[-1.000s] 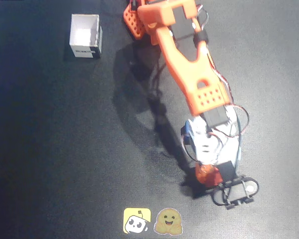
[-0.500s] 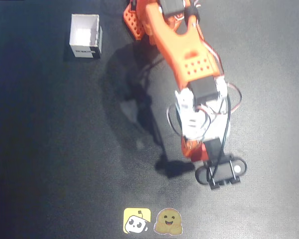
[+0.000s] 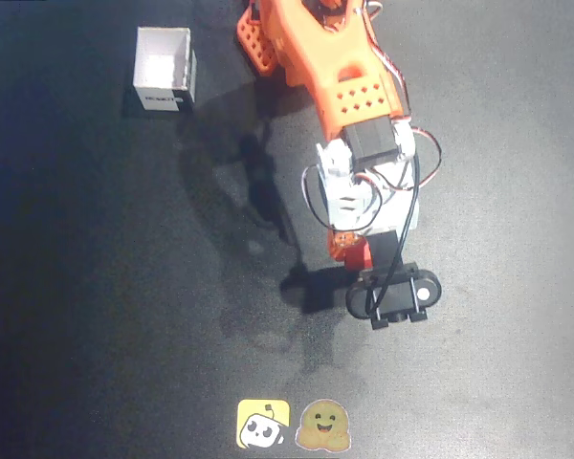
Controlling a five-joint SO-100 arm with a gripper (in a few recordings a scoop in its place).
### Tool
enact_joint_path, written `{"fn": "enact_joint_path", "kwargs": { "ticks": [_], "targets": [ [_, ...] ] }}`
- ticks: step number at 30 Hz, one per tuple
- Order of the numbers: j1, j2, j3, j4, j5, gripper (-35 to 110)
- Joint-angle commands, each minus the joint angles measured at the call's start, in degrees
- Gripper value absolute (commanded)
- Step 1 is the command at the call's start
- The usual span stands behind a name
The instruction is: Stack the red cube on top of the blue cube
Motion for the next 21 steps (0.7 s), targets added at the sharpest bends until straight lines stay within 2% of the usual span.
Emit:
{"fn": "enact_joint_path", "kwargs": {
  "ticks": [1,12,21],
  "targets": [
    [-1.2,4.3,1.9,-1.8,0.7,0],
    [-4.3,5.4,4.2,-3.4,2.3,0],
    [-4.3,7.0,11.1,-10.3,2.3,0]
  ]
}}
